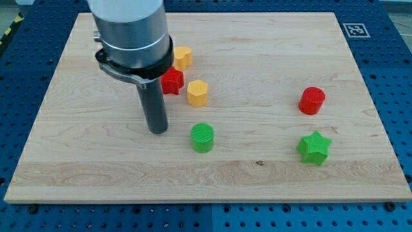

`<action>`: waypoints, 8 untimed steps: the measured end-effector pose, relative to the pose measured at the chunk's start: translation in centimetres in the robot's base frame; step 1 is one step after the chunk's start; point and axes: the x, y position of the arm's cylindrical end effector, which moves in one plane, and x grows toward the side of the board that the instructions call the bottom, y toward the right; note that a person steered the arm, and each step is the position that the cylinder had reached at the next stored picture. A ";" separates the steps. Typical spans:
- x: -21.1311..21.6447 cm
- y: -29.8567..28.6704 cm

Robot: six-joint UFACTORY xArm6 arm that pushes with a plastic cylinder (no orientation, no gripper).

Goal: Move the blue triangle bottom diagonally to the red star

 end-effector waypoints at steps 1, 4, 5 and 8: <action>-1.3 1.4; -2.6 1.4; -2.6 1.4; -4.0 -1.9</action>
